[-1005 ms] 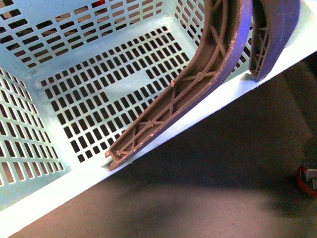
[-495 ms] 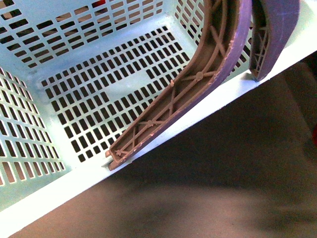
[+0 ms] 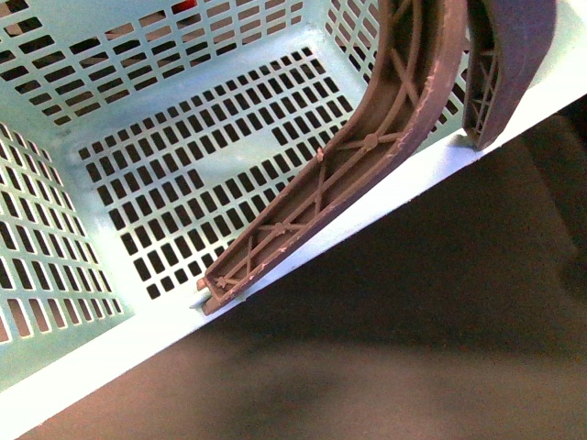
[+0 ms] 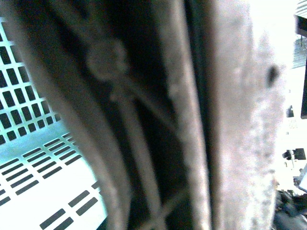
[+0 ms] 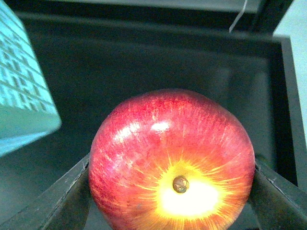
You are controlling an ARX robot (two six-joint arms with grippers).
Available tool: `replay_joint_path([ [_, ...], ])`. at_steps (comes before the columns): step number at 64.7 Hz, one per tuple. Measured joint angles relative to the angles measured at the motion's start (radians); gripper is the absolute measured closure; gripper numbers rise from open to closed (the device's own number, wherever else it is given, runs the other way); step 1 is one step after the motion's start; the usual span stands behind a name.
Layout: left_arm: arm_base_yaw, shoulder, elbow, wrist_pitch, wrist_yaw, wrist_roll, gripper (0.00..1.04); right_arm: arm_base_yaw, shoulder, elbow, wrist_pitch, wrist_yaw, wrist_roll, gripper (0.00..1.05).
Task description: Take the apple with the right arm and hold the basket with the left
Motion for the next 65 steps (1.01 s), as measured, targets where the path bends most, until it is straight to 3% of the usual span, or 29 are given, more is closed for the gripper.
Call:
replay_joint_path([
  [14, 0.000, 0.000, 0.000, 0.000, 0.000, 0.000, 0.90, 0.202, -0.054, 0.051, 0.007, 0.102, 0.077, 0.25],
  [39, 0.000, 0.000, 0.000, 0.000, 0.000, 0.000, 0.90, 0.637, 0.169, 0.079, 0.134, 0.363, 0.166, 0.25],
  [59, 0.000, 0.000, 0.000, 0.000, -0.002, 0.000, 0.90, 0.702, 0.328, 0.143, 0.172, 0.448, 0.214, 0.25],
  [65, 0.000, 0.000, 0.000, 0.000, 0.000, 0.000, 0.90, 0.715, 0.336, 0.143, 0.172, 0.456, 0.224, 0.14],
])
